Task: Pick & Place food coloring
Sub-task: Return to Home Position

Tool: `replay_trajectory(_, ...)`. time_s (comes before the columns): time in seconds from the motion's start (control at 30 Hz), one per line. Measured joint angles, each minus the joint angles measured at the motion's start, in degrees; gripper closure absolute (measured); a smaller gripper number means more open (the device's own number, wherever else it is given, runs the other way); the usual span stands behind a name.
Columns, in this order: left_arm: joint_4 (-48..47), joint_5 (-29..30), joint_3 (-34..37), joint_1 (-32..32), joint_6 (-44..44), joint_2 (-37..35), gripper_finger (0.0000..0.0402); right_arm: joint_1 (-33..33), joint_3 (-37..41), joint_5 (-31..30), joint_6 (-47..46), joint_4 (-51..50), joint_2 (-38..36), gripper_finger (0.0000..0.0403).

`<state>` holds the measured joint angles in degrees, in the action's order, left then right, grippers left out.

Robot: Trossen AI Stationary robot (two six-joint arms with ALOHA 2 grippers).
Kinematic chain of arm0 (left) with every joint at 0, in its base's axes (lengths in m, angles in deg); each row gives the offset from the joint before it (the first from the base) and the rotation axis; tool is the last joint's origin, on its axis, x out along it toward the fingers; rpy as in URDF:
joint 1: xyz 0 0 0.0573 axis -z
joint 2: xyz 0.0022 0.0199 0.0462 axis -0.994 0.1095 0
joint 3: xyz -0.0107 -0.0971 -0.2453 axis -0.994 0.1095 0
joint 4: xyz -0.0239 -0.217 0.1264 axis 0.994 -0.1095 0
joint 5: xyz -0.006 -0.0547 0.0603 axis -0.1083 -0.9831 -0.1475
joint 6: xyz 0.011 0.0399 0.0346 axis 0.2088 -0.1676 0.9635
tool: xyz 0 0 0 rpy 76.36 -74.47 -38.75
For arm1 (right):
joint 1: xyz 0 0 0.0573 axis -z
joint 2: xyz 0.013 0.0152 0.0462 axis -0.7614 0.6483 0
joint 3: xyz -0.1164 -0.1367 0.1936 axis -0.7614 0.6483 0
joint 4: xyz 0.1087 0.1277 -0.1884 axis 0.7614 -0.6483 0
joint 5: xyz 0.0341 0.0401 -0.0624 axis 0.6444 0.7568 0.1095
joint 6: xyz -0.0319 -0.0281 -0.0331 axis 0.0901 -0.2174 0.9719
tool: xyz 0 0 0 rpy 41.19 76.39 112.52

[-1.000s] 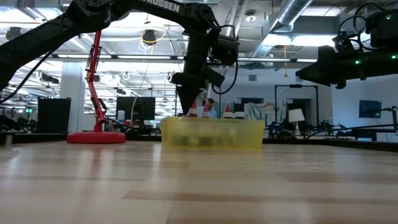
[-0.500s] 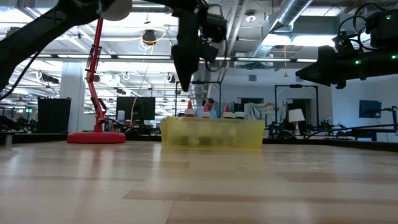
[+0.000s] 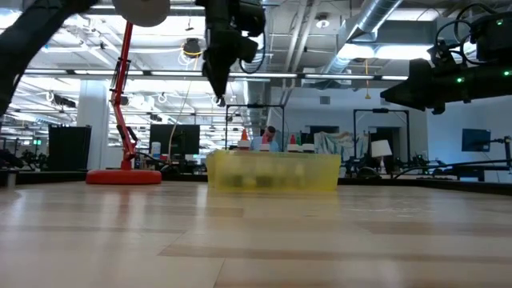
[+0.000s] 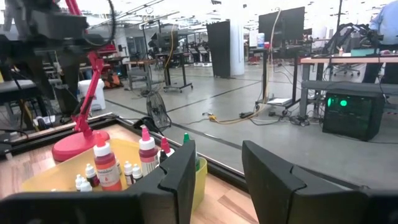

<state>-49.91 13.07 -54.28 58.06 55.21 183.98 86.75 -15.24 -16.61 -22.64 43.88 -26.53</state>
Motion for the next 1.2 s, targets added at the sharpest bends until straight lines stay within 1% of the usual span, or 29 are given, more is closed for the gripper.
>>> replay_trajectory(0.1,5.59,0.67,10.41,0.77,-2.14,-6.47,0.0229,0.00,-0.02,0.00,0.02,0.00,-0.01,0.0280)
replay_trajectory(0.2,14.48,0.72,23.68,1.71,-4.35,-15.04,0.0229,0.00,-0.02,0.00,0.01,0.00,-0.02,0.0280)
replay_trajectory(0.3,25.62,1.55,38.02,2.61,-5.51,-23.96,0.0229,-0.02,-0.02,0.00,0.01,0.00,-0.02,0.0280)
replay_trajectory(0.43,40.49,4.72,55.46,3.61,-6.51,-35.41,0.0229,-0.01,-0.02,0.00,0.02,0.00,0.00,0.0280)
replay_trajectory(0.6,57.02,7.86,73.17,4.39,-9.16,-47.10,0.0229,0.00,-0.02,0.00,0.02,0.00,-0.01,0.0280)
replay_trajectory(0.77,72.80,12.60,87.56,5.24,-11.85,-56.30,0.0229,-0.02,-0.02,0.00,0.02,0.00,0.00,0.0280)
replay_trajectory(0.87,82.37,14.96,95.30,5.84,-13.88,-60.52,0.0229,-0.02,-0.02,-0.01,0.01,0.00,-0.01,0.0280)
replay_trajectory(0.93,88.68,15.52,100.13,6.18,-14.24,-62.79,0.0229,-0.02,-0.01,0.00,0.01,0.00,-0.02,0.0280)
replay_trajectory(1.03,96.62,15.54,106.03,6.55,-14.27,-65.76,0.0229,-0.01,0.00,0.00,0.02,0.00,-0.01,0.0280)
replay_trajectory(1.2,109.70,15.62,113.54,7.29,-14.95,-70.69,0.0230,-0.02,-0.01,0.00,0.01,0.00,0.00,0.0280)
